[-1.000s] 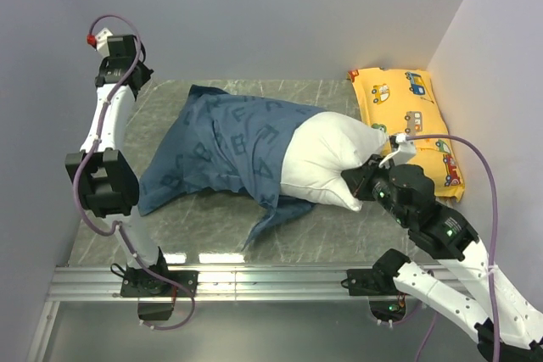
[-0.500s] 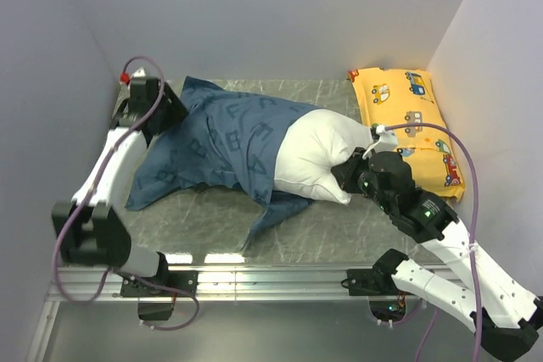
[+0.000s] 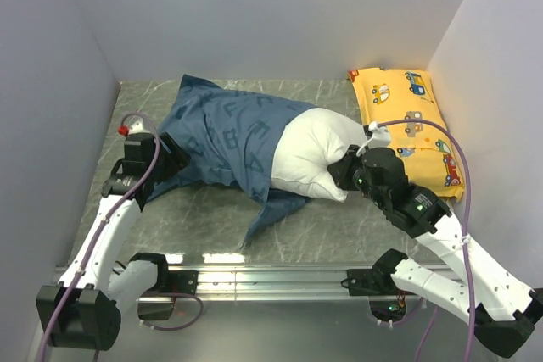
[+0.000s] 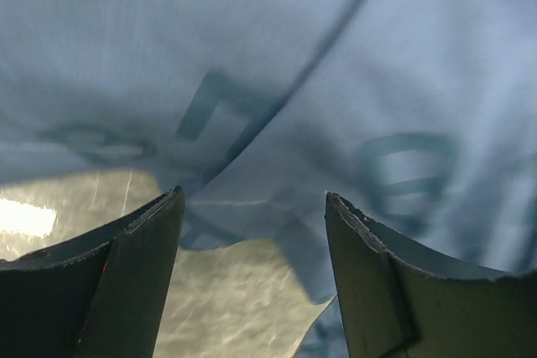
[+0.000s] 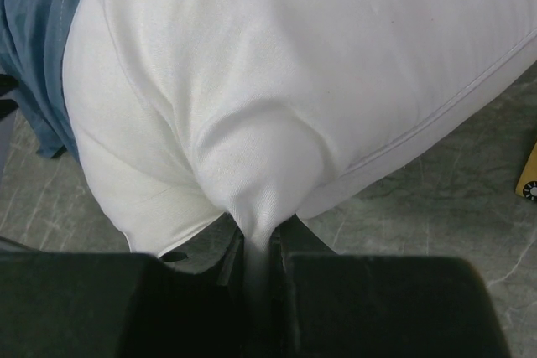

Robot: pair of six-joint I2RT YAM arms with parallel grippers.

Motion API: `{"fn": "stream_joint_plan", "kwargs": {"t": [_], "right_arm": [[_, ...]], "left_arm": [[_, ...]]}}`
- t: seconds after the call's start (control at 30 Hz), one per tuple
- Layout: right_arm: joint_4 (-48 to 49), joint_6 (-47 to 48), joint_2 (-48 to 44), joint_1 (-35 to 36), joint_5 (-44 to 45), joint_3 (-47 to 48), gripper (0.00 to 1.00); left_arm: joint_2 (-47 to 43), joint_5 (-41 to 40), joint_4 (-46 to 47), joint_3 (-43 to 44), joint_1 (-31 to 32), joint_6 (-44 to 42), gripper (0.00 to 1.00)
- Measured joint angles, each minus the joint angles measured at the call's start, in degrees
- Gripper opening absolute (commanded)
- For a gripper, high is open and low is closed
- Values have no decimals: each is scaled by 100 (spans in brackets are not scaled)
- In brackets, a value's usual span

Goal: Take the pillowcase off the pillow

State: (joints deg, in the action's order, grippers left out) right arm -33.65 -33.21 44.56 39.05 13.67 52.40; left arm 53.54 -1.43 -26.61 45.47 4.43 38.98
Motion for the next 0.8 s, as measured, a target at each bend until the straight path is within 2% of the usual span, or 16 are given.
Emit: {"fn": "stream_joint_plan", "kwargs": {"t": [0.17,0.23,0.33,0.37,0.47,0.63,0.8], "right_arm": [[-2,15,63,0,-22,20,0],[0,24,63,0,-24,37,0],[-2,31,81,0,-31,94,0],[2,31,87,0,-37,107,0],[-11,42,98,0,-46,149,0],[-101,90,111,2,-63,337,0],[-190,116,166,7,-157,756,0]], "left_arm": [[179,59,90,-306,4,92,71],[273,70,256,-308,4,103,66],[446,118,566,-339,4,155,48],[509,142,651,-350,4,188,26],[688,164,789,-345,7,227,0],[874,-20,601,-52,4,162,0],[1222,-345,254,903,-181,87,0]]}}
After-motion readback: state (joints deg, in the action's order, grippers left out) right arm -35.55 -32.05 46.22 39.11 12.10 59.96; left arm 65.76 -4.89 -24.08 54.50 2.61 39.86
